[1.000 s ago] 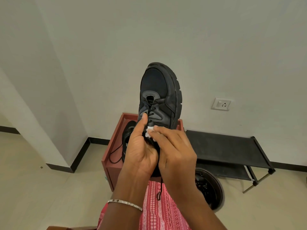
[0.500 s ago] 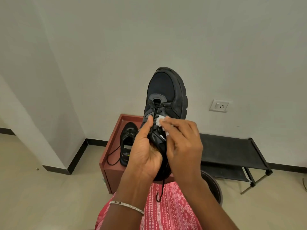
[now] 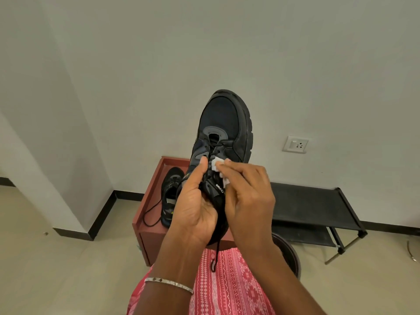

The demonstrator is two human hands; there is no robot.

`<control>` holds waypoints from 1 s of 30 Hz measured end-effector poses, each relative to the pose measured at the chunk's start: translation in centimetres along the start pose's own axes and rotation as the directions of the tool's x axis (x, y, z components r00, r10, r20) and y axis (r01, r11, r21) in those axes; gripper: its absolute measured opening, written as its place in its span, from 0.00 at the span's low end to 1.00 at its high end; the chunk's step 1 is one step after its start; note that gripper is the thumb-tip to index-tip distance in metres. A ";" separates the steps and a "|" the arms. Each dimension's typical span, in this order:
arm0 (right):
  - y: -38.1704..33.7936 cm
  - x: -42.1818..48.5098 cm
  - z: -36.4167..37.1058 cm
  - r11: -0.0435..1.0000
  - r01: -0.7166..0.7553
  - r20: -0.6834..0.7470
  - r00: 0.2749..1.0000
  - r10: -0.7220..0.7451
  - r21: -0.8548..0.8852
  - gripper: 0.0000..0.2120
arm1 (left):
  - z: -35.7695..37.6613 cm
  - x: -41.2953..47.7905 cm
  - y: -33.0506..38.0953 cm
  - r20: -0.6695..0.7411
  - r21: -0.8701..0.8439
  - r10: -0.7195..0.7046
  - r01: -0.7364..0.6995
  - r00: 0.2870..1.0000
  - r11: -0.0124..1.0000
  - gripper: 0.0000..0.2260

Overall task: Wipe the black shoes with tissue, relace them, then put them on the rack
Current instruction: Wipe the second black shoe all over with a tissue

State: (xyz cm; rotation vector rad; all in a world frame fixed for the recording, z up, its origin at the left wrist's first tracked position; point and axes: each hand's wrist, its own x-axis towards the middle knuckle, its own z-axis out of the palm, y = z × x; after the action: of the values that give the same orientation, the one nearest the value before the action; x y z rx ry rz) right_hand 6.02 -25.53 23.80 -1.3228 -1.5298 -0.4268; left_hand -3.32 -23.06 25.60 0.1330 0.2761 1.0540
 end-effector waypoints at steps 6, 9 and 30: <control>-1.7 -4.8 -0.6 0.994 -0.013 0.061 0.998 0.006 0.105 0.11 | -0.4 0.4 1.5 -0.051 0.057 0.044 -0.041 0.998 0.998 0.18; -0.8 -2.9 -0.1 0.998 0.014 0.033 0.999 -0.017 0.069 0.13 | -0.1 0.0 1.1 -0.039 0.012 0.013 -0.013 0.999 1.000 0.17; 1.1 -0.2 0.8 0.993 -0.093 -0.002 0.996 0.093 0.076 0.15 | -0.2 0.0 1.1 -0.020 -0.048 -0.019 0.018 1.000 0.999 0.18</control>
State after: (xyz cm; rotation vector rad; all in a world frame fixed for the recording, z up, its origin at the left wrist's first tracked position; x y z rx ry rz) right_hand 6.55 -24.66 22.93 -1.3263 -1.4590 -0.3104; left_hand -4.34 -22.52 25.68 0.0763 0.2693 1.0429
